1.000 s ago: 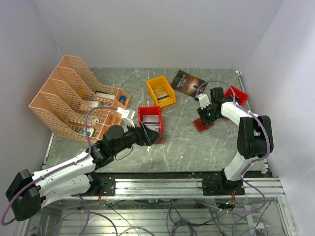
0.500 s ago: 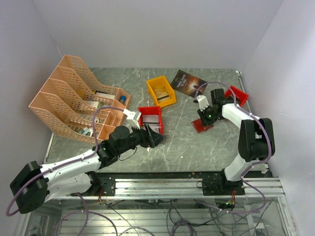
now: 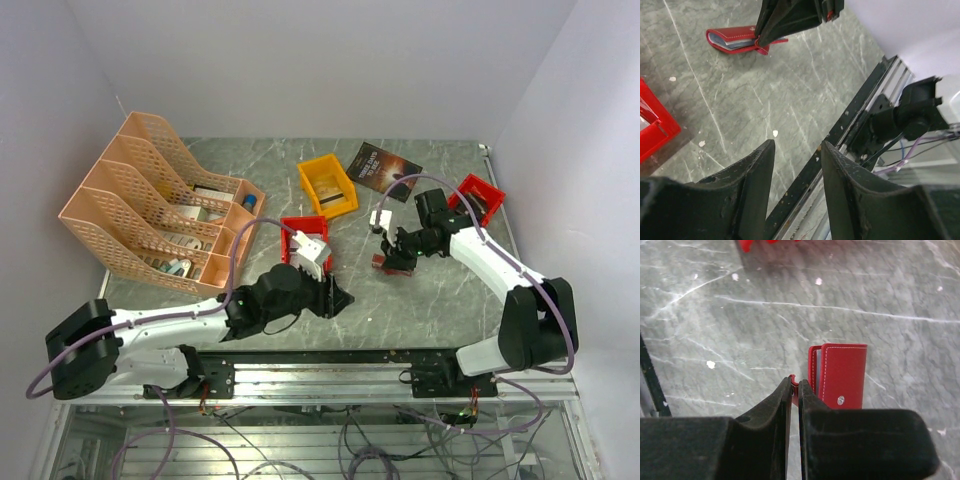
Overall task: Put the credit cards into the card holder
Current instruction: Move the card holder to the center of the board.
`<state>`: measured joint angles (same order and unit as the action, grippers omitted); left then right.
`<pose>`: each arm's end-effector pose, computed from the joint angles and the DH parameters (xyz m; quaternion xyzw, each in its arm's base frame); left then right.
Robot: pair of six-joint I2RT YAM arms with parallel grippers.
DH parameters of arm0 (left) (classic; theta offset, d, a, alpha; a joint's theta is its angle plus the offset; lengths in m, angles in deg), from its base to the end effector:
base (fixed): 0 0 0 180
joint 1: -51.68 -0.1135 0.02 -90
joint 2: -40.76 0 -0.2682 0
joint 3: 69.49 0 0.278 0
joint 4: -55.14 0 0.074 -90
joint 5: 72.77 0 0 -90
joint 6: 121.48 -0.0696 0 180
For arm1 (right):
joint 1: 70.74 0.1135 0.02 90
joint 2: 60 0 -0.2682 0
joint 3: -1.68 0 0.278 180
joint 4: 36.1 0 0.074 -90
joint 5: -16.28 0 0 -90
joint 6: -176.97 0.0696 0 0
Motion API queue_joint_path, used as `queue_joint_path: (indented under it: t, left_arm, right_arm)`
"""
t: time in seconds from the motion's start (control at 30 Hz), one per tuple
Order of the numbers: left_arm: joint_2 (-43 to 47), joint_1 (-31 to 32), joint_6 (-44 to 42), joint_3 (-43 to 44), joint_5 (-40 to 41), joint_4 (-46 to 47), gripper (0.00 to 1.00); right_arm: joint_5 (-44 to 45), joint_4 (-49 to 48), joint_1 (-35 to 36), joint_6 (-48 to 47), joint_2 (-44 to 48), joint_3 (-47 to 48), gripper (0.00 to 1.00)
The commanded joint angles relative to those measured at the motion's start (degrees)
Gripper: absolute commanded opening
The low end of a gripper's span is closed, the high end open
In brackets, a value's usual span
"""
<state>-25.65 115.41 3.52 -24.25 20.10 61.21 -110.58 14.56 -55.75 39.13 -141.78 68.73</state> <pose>0.1405 -0.2769 0.2215 0.1821 0.7726 -0.4484 0.4110 0.2834 0.1191 0.1904 -0.5406 0.7559 0.2391 0.2813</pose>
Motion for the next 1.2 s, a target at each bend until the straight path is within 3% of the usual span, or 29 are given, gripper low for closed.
queue_joint_path:
  t: [0.0, 0.23, 0.33, 0.57, 0.83, 1.03, 1.17]
  left_arm:
    - [-1.75, 2.65, -5.81, 1.3, 5.1, 0.52, 0.53]
    - [1.04, 4.18, -5.54, -3.83, 10.19, 7.46, 0.5]
    - [3.03, 4.6, -9.74, -7.37, 9.92, 11.51, 0.46]
    - [2.99, 7.16, -23.44, -9.38, 7.89, 14.4, 0.49]
    - [-7.76, 9.62, -38.59, -5.17, 5.07, 18.1, 0.54]
    - [-17.67, 10.06, -42.22, -4.12, 6.23, 29.61, 0.56]
    - [-23.68, 10.27, -44.36, -1.33, 6.61, 32.07, 0.57]
  right_arm:
    - [-5.73, 3.95, 0.93, -5.25, -0.83, -0.56, 0.0]
    - [-9.42, 10.71, 3.92, -13.0, -0.82, 0.62, 0.0]
    - [-10.48, 11.42, 3.99, -15.84, 1.87, -0.52, 0.0]
    - [-9.46, 12.54, 4.03, -30.22, 7.79, -8.5, 0.0]
    - [-7.05, 15.63, 3.93, -48.66, 12.28, -14.09, 0.03]
    - [-5.74, 16.01, 3.87, -50.87, 11.58, -14.53, 0.04]
    - [-6.5, 16.79, 3.54, -51.47, 11.47, -14.27, 0.04]
